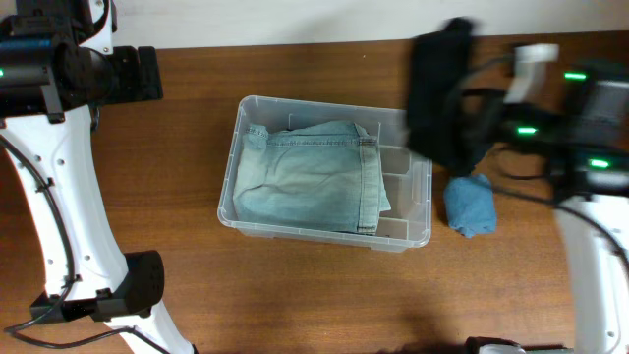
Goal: Pack container
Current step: 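Lift the black rolled garment and carry it over the box, then lower the black garment into the box and open the right gripper, then move the right gripper to the black folded cloth and grasp it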
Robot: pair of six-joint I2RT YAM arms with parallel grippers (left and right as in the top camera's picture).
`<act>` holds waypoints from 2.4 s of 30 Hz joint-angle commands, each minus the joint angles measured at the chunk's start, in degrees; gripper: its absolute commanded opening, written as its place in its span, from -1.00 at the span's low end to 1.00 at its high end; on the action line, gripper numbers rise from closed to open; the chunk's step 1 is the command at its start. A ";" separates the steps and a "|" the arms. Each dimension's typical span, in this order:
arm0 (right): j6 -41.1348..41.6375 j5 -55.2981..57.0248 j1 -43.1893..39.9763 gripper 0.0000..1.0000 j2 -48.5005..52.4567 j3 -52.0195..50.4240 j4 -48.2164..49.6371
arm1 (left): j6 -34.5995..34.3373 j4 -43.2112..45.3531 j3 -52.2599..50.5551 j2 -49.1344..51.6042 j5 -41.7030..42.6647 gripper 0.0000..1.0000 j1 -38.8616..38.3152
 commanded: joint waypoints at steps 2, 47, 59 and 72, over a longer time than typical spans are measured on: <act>6.03 1.14 16.76 -0.92 4.13 0.76 4.68 | -0.55 0.00 0.35 -0.66 0.17 0.99 0.20; 10.84 49.05 22.93 0.43 8.28 2.34 5.31 | -0.55 0.00 0.35 -0.66 0.17 0.99 0.20; -0.46 30.34 -17.70 0.66 10.16 2.27 -10.69 | -0.55 0.00 0.35 -0.66 0.17 0.99 0.20; -7.52 11.41 -22.32 0.78 41.68 2.27 -2.82 | -0.55 0.00 0.35 -0.66 0.17 0.99 0.20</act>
